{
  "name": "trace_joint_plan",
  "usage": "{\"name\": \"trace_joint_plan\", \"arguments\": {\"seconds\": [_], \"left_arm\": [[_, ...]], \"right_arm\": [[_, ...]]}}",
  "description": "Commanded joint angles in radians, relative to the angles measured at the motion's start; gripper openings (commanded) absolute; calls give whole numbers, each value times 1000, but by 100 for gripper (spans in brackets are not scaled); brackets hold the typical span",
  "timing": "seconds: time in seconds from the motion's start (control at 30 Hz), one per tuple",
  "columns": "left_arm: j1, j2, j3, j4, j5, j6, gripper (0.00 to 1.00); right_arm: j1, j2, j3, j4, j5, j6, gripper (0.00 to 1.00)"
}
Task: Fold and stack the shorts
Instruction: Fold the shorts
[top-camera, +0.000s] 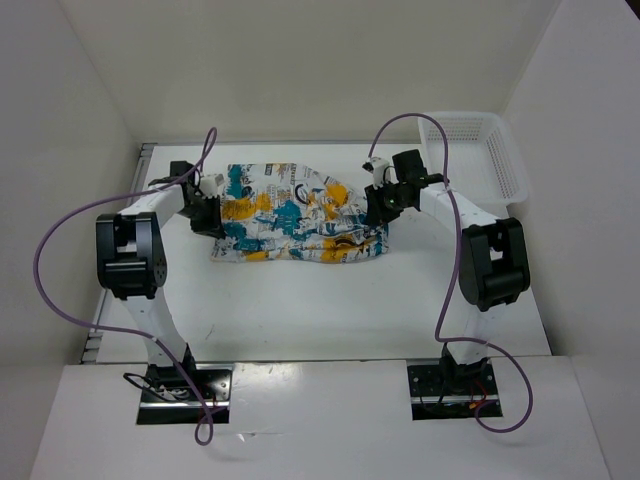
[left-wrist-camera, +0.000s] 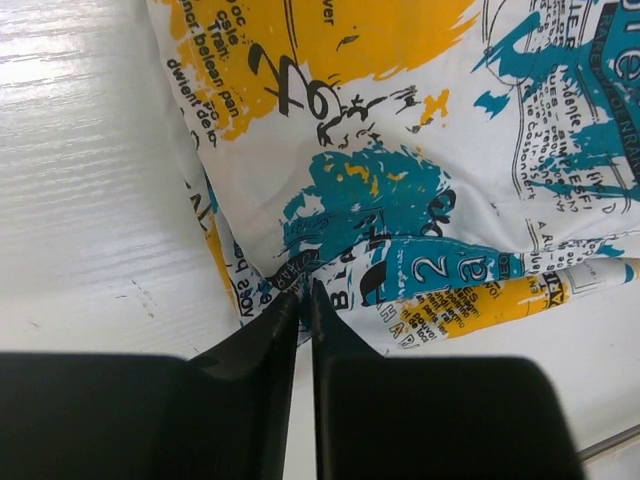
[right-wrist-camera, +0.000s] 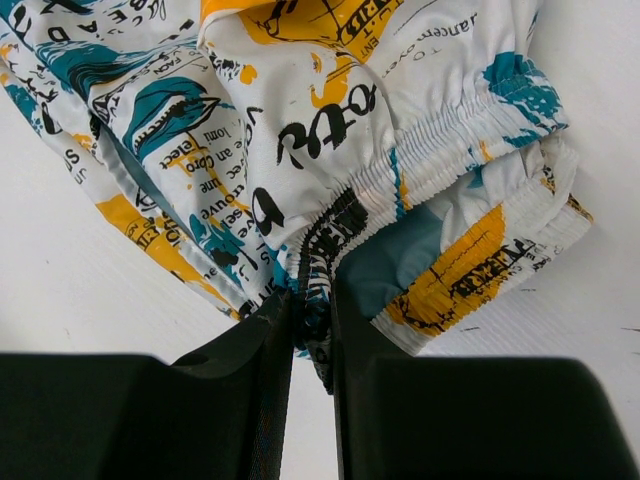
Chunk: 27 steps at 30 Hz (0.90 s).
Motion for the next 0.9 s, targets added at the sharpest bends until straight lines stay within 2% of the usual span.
{"name": "trace_joint_plan", "arguments": {"seconds": [0.0, 0.03, 0.07, 0.17, 0.27, 0.4, 0.53, 0.67, 0.8, 0.87], "left_arm": [[1, 11, -13, 16, 8, 5, 13], [1, 11, -13, 16, 18, 5, 9], [1, 25, -13, 16, 18, 5, 0], [1, 25, -13, 7, 27, 5, 0], [12, -52, 25, -33, 41, 5, 0], [59, -145, 97, -109, 51, 5, 0], [95, -167, 142, -266, 97, 5, 0], [104, -192, 73, -334, 107, 5, 0], [104, -160, -51, -308, 13, 5, 0], [92, -112, -90, -298, -21, 5, 0]], "right_arm": [[-4, -58, -3, -2, -3, -16, 20], [-4, -58, -3, -2, 6, -16, 18], [-4, -58, -3, -2, 6, -28, 17], [-4, -58, -3, -22, 6, -51, 10], [-4, -69, 14, -54, 6, -94, 5], [-4, -78, 78, -89, -3, -149, 4], [-4, -78, 79, -112, -37, -180, 2], [-4, -88, 79, -150, -46, -231, 2], [-4, -88, 28, -187, -25, -324, 2], [-4, -88, -22, -198, 18, -373, 6]]}}
